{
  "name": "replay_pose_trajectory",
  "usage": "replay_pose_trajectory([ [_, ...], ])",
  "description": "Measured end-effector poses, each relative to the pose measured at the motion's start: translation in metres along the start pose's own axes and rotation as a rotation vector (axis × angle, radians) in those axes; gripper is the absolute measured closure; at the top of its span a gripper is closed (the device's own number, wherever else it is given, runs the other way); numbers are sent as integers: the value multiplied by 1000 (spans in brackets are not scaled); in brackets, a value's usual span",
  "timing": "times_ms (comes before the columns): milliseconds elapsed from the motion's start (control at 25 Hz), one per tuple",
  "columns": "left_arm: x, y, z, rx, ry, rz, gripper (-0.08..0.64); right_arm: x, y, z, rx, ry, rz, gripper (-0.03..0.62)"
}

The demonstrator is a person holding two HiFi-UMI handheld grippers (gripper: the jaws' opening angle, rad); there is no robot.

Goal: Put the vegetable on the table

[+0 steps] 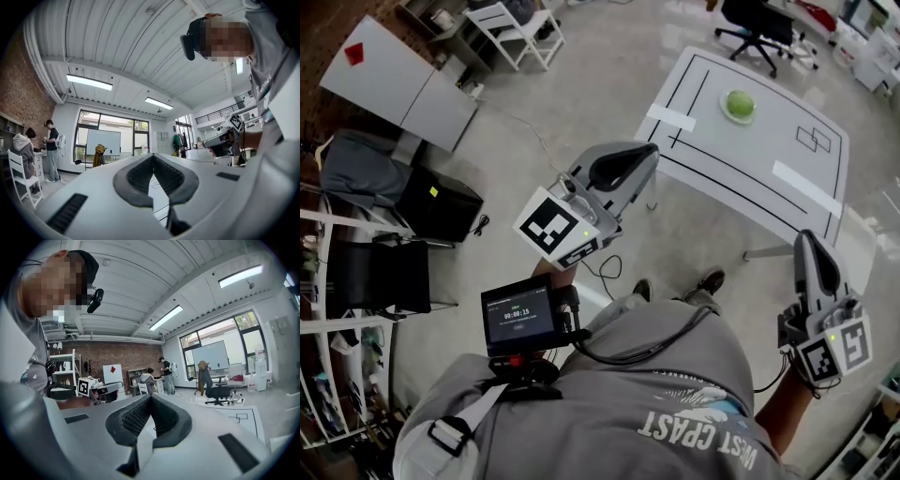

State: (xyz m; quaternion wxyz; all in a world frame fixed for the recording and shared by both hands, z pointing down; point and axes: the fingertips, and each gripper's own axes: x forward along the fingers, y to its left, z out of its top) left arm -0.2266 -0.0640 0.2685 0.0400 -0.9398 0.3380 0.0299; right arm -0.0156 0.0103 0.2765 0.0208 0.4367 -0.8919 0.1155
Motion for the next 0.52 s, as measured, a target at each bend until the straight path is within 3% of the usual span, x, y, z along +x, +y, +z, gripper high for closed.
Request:
replay_pose_trajectory([
  [200,-12,16,67,-43,-41,9,552,-1,39,70,-36,49,-3,586],
  [280,-15,7,74,-50,-48,9,552,-10,47,76,-42,58,1,586],
  [360,-24,-15,52,-37,-43,3,552,-24,50,48,-38,49,5,586],
  [520,-45,-67,-24,-6,-20,-3,552,-57,50,-46,-19,26,22,586],
])
